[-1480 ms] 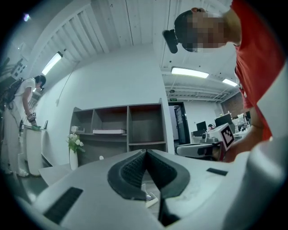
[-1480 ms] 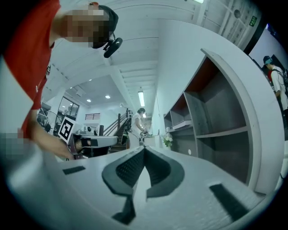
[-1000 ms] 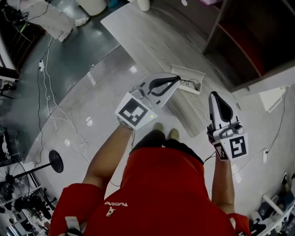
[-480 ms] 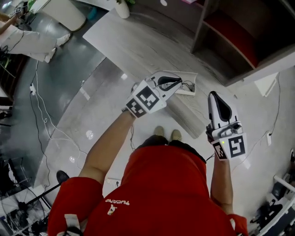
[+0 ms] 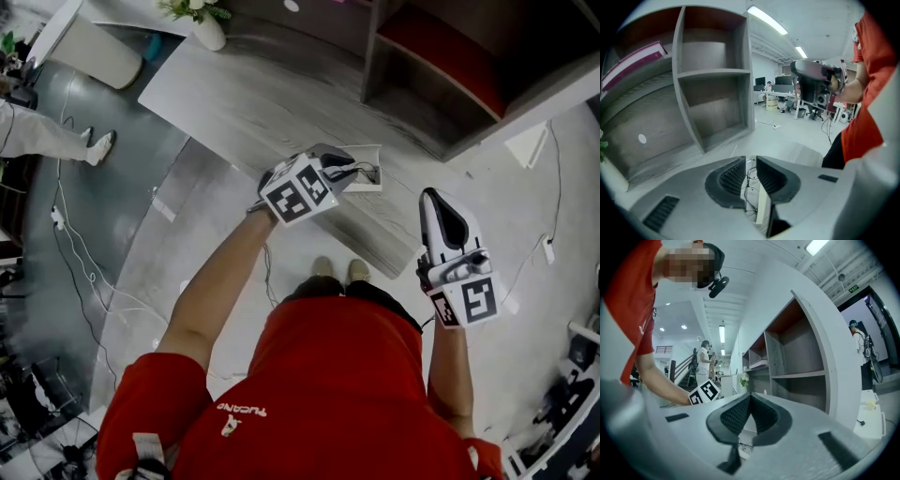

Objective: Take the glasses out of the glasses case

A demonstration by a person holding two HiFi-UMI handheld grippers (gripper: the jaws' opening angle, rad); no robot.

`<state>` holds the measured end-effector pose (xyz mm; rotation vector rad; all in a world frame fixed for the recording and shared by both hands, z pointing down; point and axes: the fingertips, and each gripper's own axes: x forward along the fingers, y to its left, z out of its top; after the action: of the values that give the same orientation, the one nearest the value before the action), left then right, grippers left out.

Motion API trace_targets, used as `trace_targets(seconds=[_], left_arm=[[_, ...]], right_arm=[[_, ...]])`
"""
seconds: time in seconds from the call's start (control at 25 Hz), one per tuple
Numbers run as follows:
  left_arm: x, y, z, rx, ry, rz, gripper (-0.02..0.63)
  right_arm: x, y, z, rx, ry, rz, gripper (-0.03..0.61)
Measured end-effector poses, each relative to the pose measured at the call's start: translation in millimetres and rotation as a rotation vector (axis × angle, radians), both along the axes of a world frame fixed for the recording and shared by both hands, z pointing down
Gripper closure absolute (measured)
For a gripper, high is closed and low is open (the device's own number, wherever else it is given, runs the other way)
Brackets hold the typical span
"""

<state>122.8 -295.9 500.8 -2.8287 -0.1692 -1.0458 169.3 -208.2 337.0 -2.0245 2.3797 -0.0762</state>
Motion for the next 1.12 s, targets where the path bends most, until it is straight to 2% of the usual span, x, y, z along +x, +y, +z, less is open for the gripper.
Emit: trace_targets(seconds=[0.08, 0.36, 0.56, 0.92, 1.12], left_arm=[[3.8, -0.8, 8.6, -0.004, -0.029, 0.021, 0.525], [9.2, -2.8, 41.8, -0.001, -0.186, 0.122, 0.48], [8.2, -5.9, 66.0, -0.011, -0.297, 0.176, 0.474], [8.0, -5.9, 90.0, -0.024, -0.4, 0.222, 0.474], [8.2, -6.2, 94.7, -0.023, -0.429, 0.237, 0.48]], right_arm=[[3.4, 0.8, 1.9, -0.005, -0.002, 0.013, 0.574], [17.8, 5.4, 10.5, -0.025, -0.009, 0.058, 0.574], [30.1, 8.6, 17.8, -0.039, -0.015, 0.086, 0.574], [43.9, 14.5, 23.5, -0.061, -0.021, 0.113, 0.574], [47.4, 15.3, 26.2, -0.07, -0.029, 0.12, 0.574]])
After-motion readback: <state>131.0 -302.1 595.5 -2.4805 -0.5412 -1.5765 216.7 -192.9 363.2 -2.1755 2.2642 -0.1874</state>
